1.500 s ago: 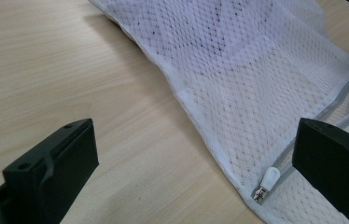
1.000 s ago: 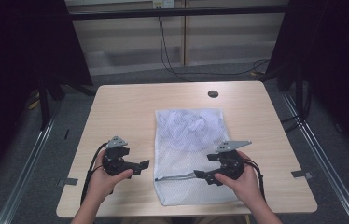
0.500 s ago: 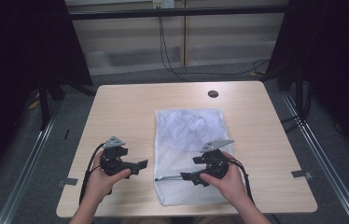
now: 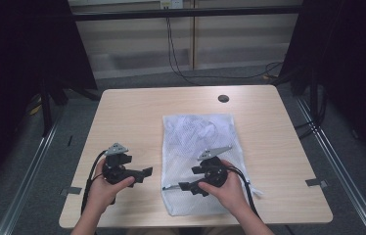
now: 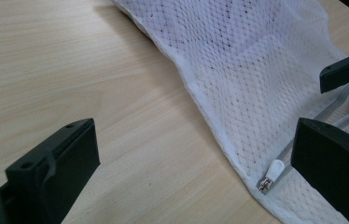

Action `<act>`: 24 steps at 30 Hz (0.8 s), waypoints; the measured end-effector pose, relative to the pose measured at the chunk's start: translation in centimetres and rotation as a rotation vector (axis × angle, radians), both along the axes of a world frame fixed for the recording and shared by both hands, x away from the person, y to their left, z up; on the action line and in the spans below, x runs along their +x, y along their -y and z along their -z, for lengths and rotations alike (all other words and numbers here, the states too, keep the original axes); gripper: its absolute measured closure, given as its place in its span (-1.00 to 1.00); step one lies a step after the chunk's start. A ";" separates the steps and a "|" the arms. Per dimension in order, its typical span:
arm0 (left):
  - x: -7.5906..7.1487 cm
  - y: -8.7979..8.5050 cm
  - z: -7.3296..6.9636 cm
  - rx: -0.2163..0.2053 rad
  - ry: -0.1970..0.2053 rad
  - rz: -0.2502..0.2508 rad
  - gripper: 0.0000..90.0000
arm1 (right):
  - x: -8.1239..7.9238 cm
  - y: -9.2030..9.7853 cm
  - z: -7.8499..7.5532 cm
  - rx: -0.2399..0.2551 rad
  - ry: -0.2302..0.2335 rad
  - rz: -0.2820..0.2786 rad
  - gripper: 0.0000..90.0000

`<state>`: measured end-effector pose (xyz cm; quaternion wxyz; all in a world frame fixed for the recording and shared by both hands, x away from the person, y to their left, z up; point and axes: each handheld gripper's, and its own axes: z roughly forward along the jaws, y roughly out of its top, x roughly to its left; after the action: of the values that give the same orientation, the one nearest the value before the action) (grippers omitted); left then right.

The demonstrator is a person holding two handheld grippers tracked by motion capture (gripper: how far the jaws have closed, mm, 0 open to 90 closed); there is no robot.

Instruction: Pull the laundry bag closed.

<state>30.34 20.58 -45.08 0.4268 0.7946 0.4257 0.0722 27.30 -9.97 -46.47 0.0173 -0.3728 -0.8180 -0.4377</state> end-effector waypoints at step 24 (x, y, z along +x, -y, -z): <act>-0.1 -0.5 -0.2 -0.005 0.006 -0.009 -0.98 | 0.6 -2.5 0.4 0.019 -0.045 -0.041 -0.53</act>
<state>30.28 21.09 -44.89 0.4297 0.7914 0.4283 0.0754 27.86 -7.45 -46.89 0.0483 -0.3657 -0.8207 -0.4363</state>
